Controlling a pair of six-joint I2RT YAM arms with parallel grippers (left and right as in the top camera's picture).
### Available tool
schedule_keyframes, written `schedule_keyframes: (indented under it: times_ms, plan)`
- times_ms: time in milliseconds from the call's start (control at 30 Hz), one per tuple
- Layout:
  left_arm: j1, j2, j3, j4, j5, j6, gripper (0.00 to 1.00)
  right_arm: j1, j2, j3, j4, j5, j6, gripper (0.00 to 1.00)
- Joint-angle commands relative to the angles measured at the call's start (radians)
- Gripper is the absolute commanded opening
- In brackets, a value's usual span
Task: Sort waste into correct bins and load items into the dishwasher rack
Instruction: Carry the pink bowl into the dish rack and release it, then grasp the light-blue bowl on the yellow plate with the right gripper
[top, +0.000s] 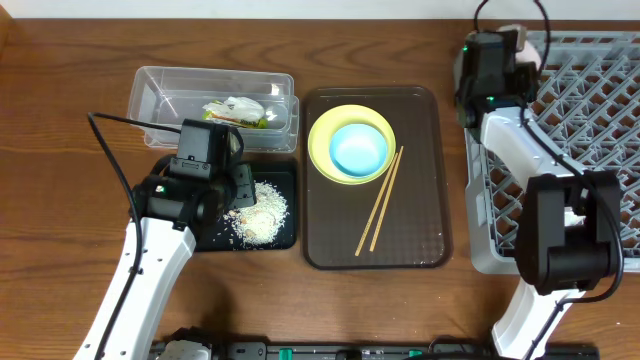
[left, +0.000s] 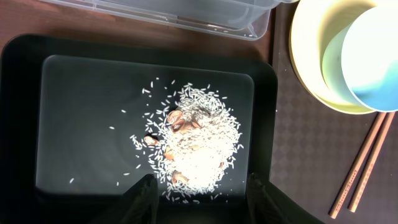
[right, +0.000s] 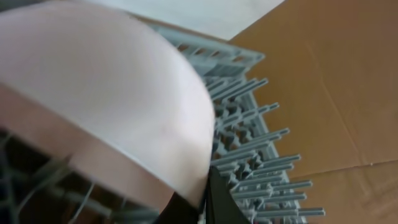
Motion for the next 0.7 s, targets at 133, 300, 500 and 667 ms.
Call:
schedule_keyframes:
  times_ms: [133,300,500,667]
  plan:
    - [0.004,-0.002,0.011,-0.002,-0.012,0.012,0.50,0.045,-0.099,-0.003,-0.225,-0.163,0.214,0.09]
    - [0.004,-0.002,0.011,-0.002,-0.012,0.012,0.50,0.052,-0.220,-0.003,-0.389,-0.443,0.254,0.40]
    - [0.004,-0.002,0.011,-0.002,-0.012,0.013,0.50,0.088,-0.306,-0.003,-0.484,-0.905,0.360,0.43]
    - [0.004,-0.002,0.011,-0.002,-0.012,0.013,0.49,0.151,-0.285,-0.013,-0.492,-1.129,0.423,0.44]
